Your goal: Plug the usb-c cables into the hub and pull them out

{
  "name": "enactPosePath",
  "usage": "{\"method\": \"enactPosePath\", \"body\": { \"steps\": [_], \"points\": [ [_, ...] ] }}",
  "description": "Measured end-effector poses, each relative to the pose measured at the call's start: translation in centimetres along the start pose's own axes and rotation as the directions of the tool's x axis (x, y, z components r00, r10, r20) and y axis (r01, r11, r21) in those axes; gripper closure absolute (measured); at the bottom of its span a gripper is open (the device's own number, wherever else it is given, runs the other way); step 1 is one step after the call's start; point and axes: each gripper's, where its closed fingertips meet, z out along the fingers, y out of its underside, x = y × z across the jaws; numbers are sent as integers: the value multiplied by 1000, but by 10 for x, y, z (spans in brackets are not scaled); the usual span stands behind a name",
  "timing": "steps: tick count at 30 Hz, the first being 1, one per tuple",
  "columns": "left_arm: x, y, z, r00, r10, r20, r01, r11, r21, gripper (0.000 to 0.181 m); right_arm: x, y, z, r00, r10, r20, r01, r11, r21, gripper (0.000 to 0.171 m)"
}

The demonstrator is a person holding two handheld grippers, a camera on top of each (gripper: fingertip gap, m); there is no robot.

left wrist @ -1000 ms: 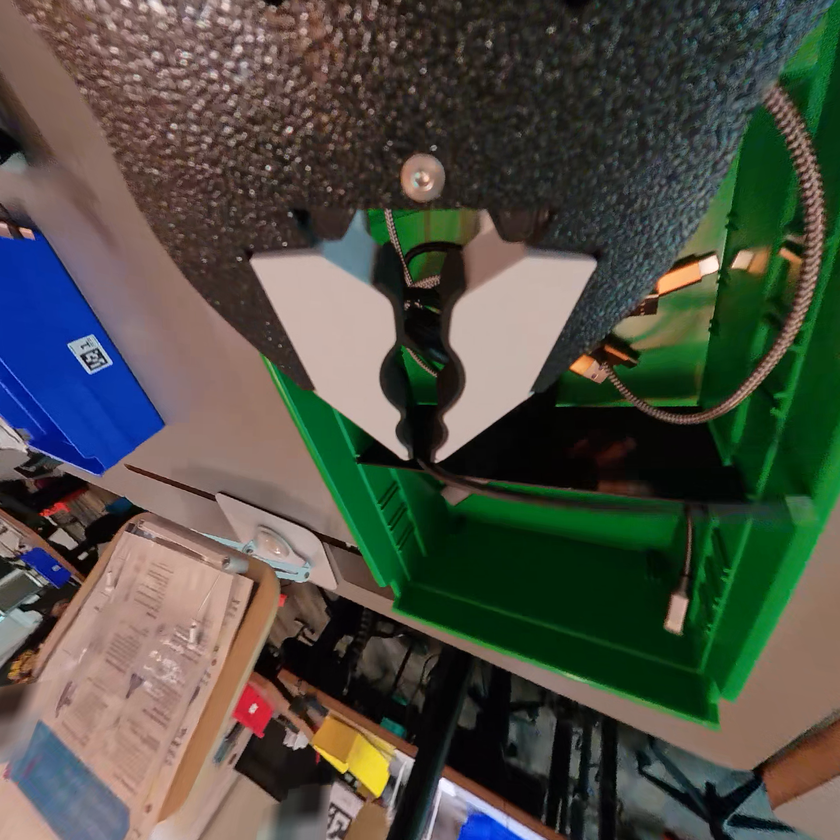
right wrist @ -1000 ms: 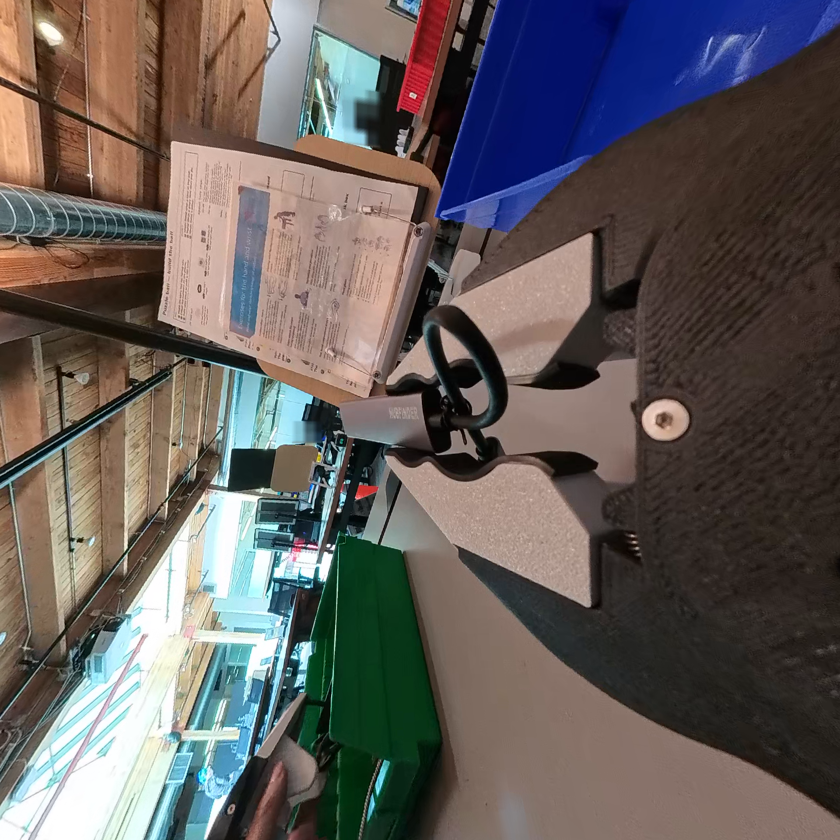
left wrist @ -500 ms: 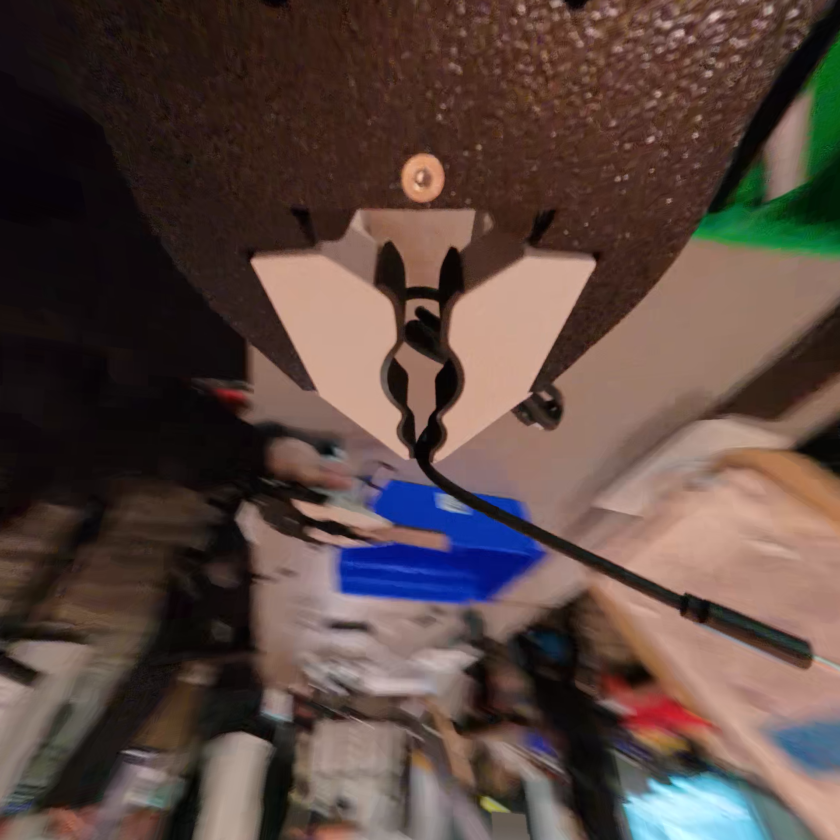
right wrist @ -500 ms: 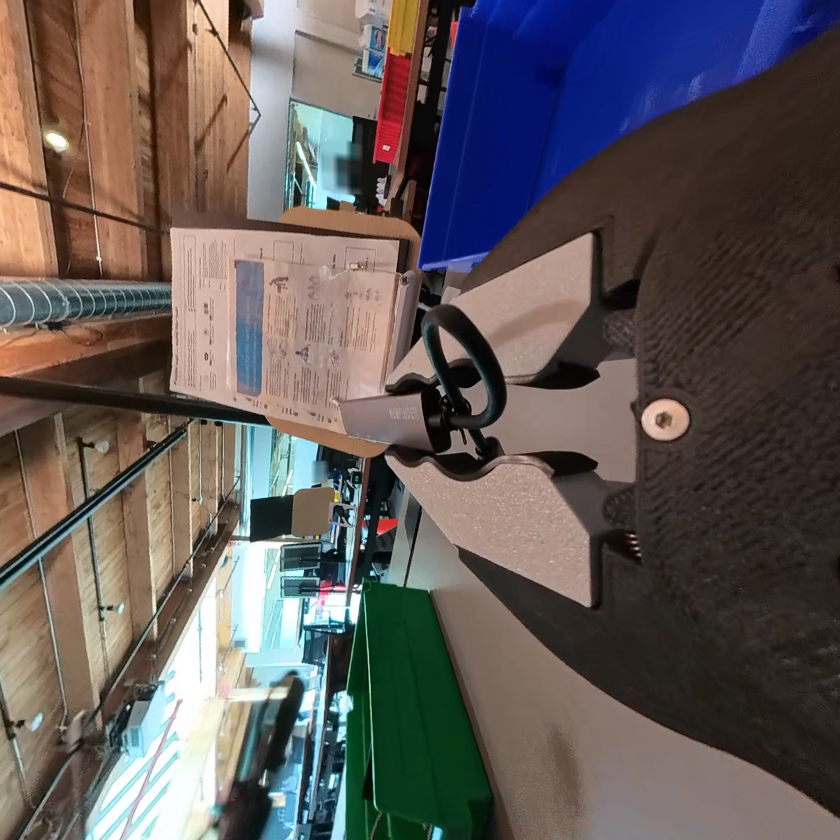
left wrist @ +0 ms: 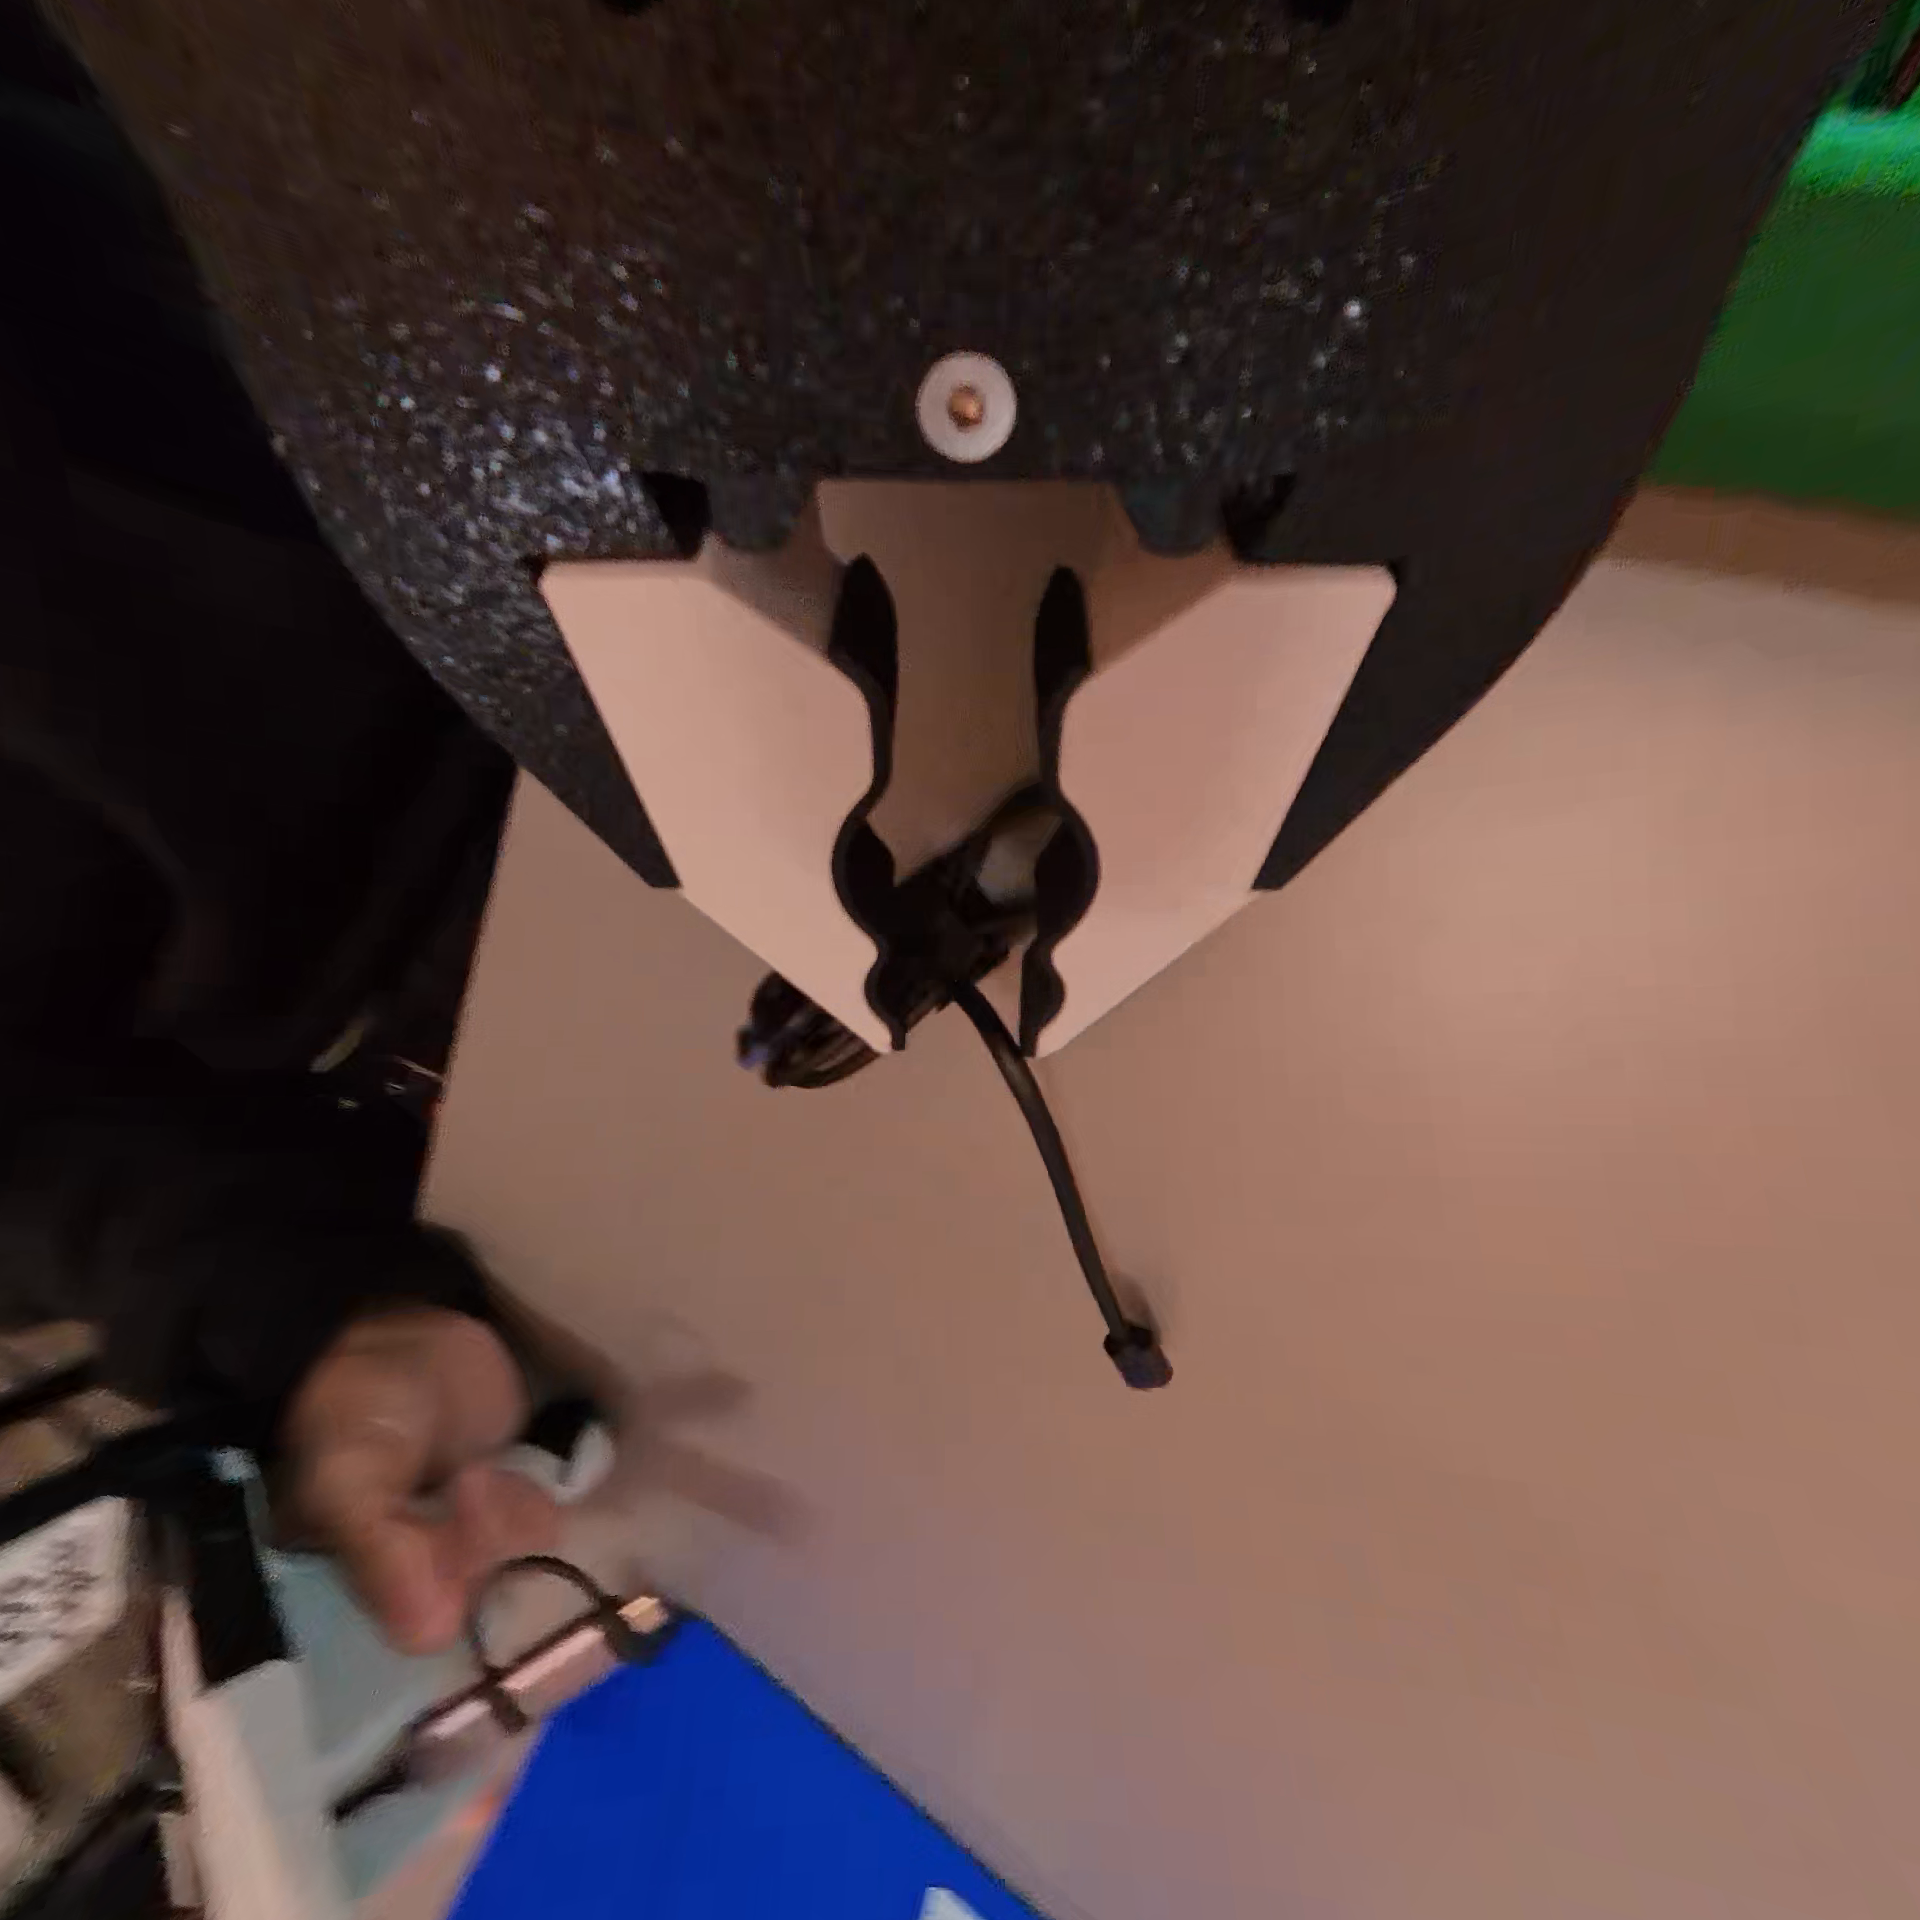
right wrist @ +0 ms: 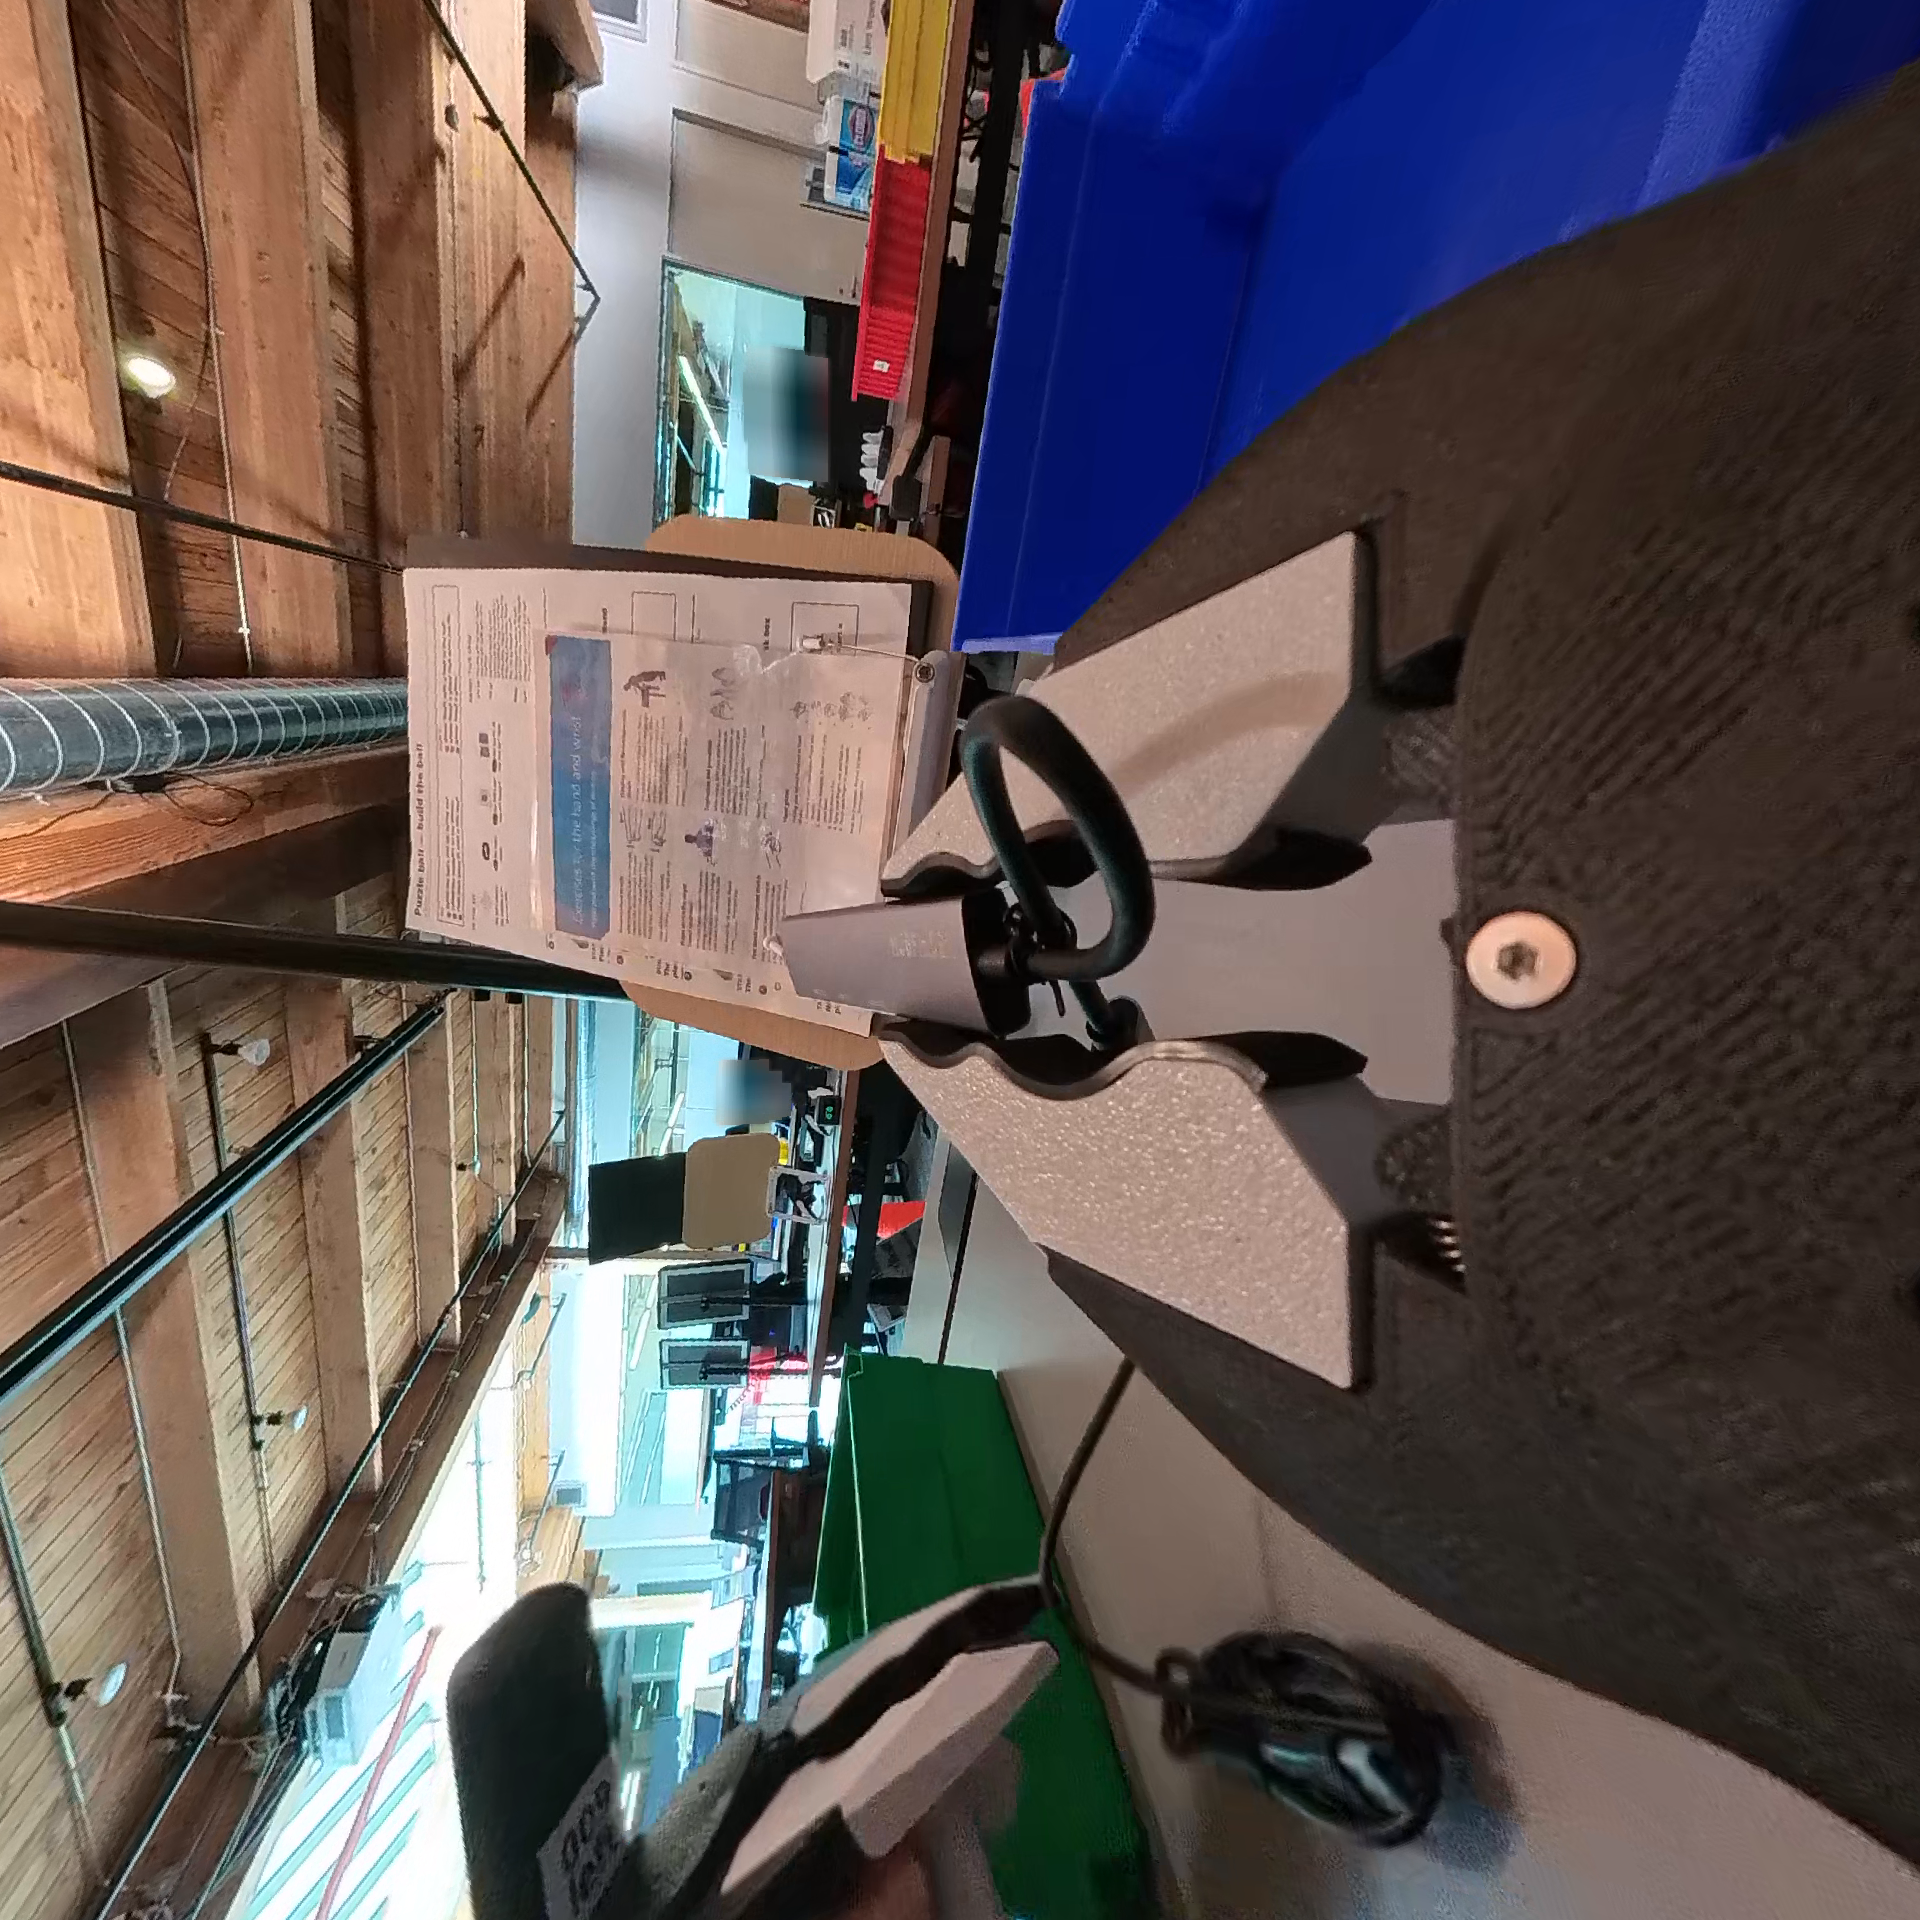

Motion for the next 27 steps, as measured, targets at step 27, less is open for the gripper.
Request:
{"method": "enactPosePath", "body": {
  "steps": [27],
  "points": [
    [-20,-40,88,967,208,143,-168,954,-250,179,-6,0,-2,968,218,121,-216,976,-27,149]
  ]
}}
